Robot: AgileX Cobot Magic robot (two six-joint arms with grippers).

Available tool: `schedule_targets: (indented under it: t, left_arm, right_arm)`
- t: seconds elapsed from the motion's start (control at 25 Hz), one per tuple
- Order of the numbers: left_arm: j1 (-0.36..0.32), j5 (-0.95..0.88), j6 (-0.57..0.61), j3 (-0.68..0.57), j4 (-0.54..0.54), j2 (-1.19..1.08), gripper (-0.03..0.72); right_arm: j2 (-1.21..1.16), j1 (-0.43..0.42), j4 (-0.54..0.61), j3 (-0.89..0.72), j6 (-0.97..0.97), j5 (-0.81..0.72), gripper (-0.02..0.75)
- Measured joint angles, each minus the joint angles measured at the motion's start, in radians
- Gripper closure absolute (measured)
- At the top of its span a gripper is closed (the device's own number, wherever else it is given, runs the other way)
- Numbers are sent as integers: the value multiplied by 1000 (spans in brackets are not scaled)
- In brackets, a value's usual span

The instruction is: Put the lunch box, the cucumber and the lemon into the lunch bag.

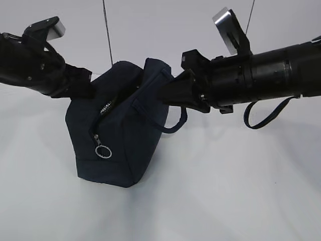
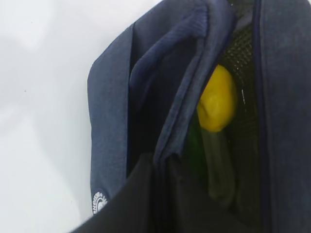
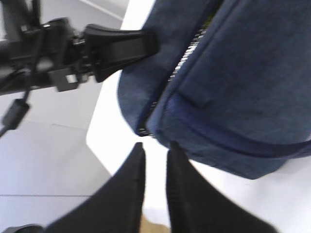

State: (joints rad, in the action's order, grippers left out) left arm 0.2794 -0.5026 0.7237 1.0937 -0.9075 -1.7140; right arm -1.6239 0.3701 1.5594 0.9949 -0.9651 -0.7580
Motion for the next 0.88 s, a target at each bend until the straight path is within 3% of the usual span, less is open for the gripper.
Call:
schedule_targets:
  t: [0.2,0.88]
  left_arm:
    - [0,-8,0,0,11,0,668]
    - [-2,-14,0,0,-55,0,668]
  right_arm:
    - [-18,4,69,0,-2,-69,460]
    - [-61,99,127,0,-20,-67,442]
